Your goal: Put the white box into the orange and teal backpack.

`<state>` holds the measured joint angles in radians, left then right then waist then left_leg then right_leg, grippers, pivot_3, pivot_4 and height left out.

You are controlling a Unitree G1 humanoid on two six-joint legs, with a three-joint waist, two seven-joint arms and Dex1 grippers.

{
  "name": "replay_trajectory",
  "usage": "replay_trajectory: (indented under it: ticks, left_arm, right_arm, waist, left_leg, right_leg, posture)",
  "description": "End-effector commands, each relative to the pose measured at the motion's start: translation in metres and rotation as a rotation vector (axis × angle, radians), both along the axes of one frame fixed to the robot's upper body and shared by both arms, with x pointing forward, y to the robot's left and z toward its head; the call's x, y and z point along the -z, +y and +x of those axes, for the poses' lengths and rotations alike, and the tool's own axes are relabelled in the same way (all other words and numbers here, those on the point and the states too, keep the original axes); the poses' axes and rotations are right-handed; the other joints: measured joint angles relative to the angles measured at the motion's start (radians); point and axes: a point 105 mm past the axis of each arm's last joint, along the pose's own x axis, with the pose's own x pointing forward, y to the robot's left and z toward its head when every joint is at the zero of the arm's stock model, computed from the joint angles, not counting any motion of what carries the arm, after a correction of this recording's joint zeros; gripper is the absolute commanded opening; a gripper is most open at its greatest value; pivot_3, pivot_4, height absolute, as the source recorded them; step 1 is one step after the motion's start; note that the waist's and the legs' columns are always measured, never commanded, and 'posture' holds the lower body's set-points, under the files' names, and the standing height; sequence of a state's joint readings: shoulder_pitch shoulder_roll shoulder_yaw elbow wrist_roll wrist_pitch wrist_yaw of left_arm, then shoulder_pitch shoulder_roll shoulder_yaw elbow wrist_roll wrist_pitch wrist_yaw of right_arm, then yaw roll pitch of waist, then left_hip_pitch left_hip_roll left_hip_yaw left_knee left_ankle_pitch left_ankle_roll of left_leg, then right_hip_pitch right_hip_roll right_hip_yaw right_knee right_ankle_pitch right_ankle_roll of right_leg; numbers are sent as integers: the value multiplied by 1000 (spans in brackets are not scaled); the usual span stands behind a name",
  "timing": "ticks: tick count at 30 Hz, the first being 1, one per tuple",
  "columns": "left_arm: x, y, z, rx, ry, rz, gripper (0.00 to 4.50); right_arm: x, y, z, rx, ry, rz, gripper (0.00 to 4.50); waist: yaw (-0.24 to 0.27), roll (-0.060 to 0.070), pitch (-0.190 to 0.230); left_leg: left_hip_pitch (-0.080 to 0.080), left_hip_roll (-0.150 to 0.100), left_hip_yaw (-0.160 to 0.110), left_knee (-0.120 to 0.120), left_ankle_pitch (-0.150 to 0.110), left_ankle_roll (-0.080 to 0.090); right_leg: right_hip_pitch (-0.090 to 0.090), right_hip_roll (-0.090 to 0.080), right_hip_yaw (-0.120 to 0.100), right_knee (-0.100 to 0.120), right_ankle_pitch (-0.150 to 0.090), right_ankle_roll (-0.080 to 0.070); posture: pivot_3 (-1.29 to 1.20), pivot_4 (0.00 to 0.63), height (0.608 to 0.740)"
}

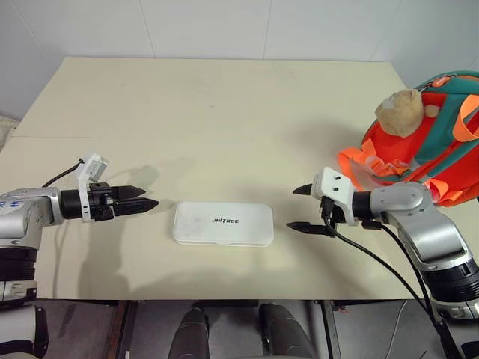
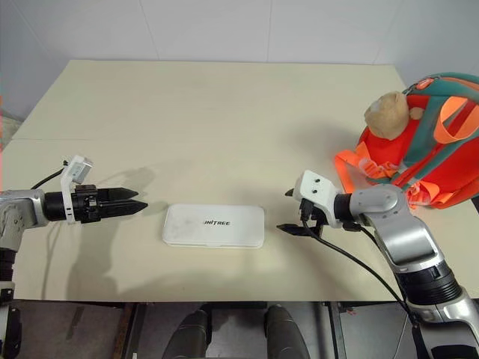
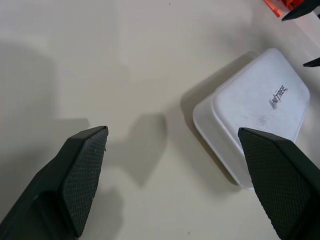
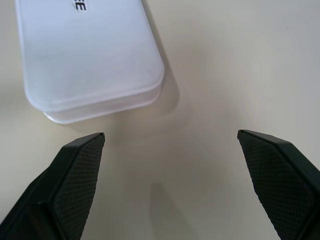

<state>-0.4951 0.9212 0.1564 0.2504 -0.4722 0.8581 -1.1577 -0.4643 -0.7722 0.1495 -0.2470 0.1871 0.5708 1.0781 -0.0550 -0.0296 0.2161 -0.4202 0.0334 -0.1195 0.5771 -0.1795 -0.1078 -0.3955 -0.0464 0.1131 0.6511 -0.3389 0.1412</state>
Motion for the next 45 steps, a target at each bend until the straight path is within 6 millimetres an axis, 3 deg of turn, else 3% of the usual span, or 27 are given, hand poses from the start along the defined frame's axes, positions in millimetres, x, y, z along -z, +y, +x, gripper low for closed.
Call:
replay_trajectory:
  ticks: [1, 10, 19, 31, 45]
  left_arm:
    - [3, 2, -13, 37, 24, -7, 4469]
    - [16, -6, -18, 15, 215, -177, 4469]
    - [22, -25, -13, 3, 347, -334, 4469]
    - [19, -47, -16, 75, 409, -409, 4469]
    - [8, -56, -20, 122, 375, -487, 4469]
  right_arm:
    - [-1, 11, -7, -41, -28, 15, 4500]
    - [22, 28, -12, -87, -23, 1, 4500]
    - [19, 42, 5, -98, -99, 16, 4500]
    - [16, 43, 11, -112, -130, 19, 4500]
    - [18, 41, 9, -119, -125, 23, 4500]
  waist:
    - [0, 0, 0]
    - [2, 0, 0]
    - [-2, -1, 0]
    - [0, -1, 0]
    - [0, -1, 0]
  left_leg:
    - [0, 0, 0, 0, 0, 0]
    - [0, 0, 0, 1, 0, 0]
    - [1, 0, 0, 1, 0, 0]
    - [0, 0, -1, 1, 0, 0]
    - [0, 0, -1, 1, 0, 0]
  right_leg:
    - [0, 0, 0, 0, 0, 0]
    - [0, 0, 0, 1, 0, -1]
    - [0, 0, 0, 2, 0, -1]
    - [0, 0, 0, 2, 0, 0]
    - [0, 0, 0, 2, 0, 0]
  posture:
    - [0, 150, 740]
    - [0, 150, 740]
    - [0, 150, 740]
    - [0, 150, 740]
    - [0, 150, 740]
